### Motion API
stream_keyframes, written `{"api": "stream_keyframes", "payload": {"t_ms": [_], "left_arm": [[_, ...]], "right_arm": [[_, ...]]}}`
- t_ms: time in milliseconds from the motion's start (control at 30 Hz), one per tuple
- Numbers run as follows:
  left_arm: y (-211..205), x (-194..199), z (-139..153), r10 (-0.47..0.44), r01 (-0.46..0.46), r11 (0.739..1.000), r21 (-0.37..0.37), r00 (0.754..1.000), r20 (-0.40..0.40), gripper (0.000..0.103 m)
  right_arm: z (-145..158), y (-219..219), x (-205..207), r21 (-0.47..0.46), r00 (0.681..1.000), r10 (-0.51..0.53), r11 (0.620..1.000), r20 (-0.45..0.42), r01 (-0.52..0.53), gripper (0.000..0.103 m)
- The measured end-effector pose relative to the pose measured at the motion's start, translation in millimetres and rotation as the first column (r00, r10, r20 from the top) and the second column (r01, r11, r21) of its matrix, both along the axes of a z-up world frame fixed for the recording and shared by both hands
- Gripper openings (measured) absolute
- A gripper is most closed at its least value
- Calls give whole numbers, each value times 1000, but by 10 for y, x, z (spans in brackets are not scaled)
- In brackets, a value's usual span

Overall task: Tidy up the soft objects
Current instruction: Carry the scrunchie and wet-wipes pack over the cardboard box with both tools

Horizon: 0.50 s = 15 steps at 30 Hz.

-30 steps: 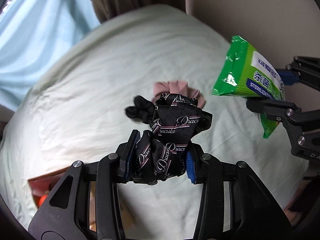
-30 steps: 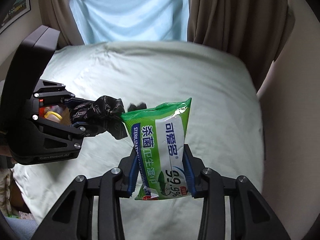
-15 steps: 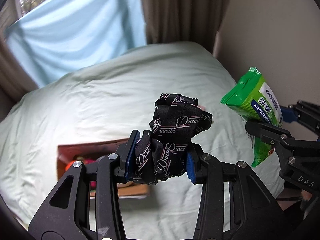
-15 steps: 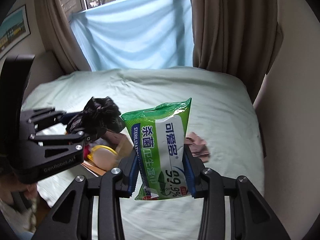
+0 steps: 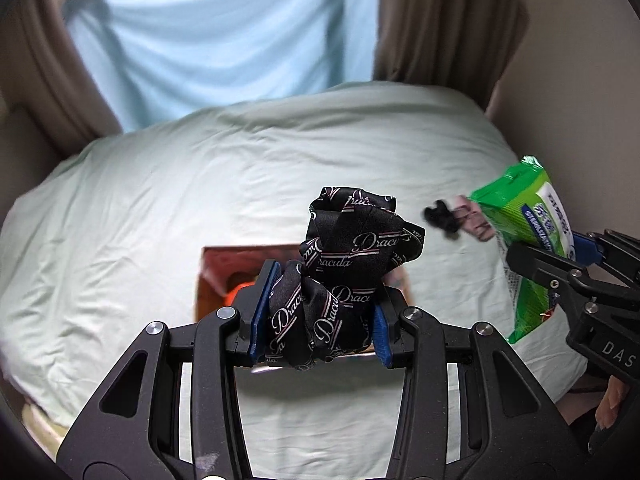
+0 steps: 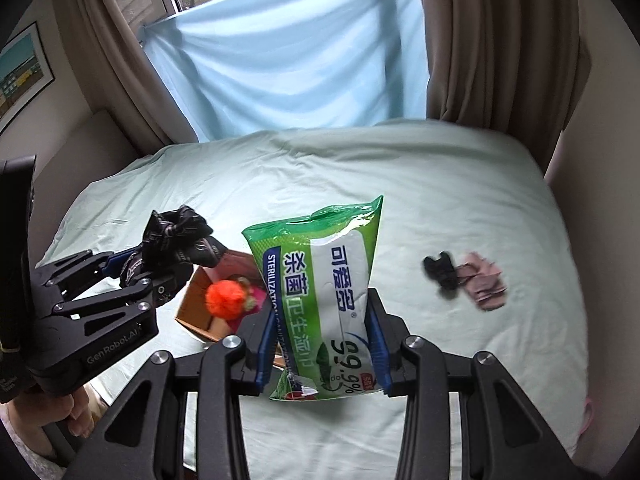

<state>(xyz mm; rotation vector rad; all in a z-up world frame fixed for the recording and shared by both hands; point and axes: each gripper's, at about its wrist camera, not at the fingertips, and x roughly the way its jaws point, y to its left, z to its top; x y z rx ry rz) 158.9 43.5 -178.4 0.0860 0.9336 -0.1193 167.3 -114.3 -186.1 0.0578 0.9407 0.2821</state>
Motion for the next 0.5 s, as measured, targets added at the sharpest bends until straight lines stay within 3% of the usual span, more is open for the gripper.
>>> {"api": "stream_keyframes", "payload": {"t_ms": [233,500], "left_arm": [[725,266,-417,30,-33,999,-26,996,-90,38],[1138,727,-1069,31,-39,999,-37,981,-189,38]], "right_arm": [[-397,515,196,11,993,-56,998,-103,57,37],[-1037,834,599,11,962,-111,993,-250,117,37]]}}
